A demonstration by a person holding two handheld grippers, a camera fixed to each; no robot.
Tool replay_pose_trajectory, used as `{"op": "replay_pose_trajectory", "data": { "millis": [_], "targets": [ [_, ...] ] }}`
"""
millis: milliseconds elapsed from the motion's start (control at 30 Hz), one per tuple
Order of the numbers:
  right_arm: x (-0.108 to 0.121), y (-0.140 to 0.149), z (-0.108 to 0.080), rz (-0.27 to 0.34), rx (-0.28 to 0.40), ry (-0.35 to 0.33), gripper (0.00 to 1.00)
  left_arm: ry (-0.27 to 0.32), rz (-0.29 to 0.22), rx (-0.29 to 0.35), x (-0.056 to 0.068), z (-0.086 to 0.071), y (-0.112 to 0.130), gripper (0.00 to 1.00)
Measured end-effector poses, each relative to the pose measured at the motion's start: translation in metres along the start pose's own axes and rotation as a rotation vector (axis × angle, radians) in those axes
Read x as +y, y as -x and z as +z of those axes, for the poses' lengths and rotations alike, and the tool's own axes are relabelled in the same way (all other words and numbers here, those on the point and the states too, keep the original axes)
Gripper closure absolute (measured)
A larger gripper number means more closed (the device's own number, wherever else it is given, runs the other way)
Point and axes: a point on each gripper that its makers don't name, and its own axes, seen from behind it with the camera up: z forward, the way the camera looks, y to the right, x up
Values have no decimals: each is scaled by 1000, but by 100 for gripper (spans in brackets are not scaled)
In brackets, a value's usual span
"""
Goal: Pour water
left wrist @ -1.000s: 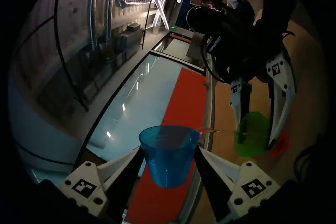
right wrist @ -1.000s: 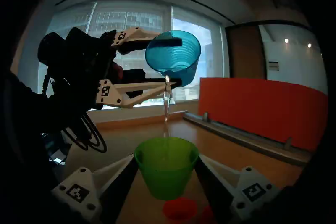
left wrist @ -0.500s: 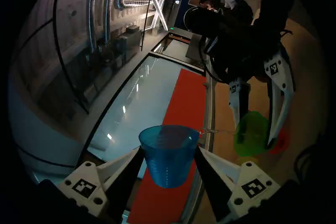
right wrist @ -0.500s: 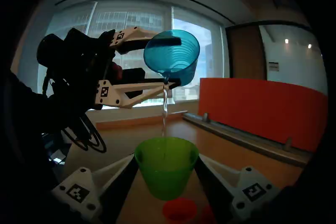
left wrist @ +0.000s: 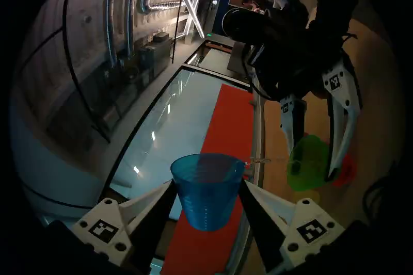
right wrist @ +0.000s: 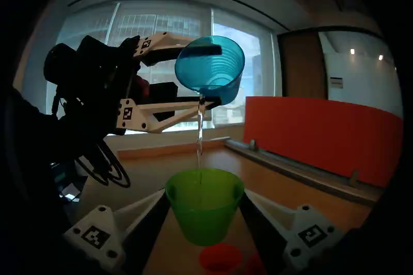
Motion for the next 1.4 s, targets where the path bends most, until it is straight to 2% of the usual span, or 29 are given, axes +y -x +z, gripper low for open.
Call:
{"op": "replay_pose_trajectory", "data": {
  "millis": [567, 1400],
  "targets": [
    [0, 0, -1, 1, 5, 0, 10, -4, 41, 1, 0, 1, -3, 17],
    [1, 0, -1, -2, 6, 4, 10, -13, 105, 8, -12, 3, -15, 17]
  ]
}}
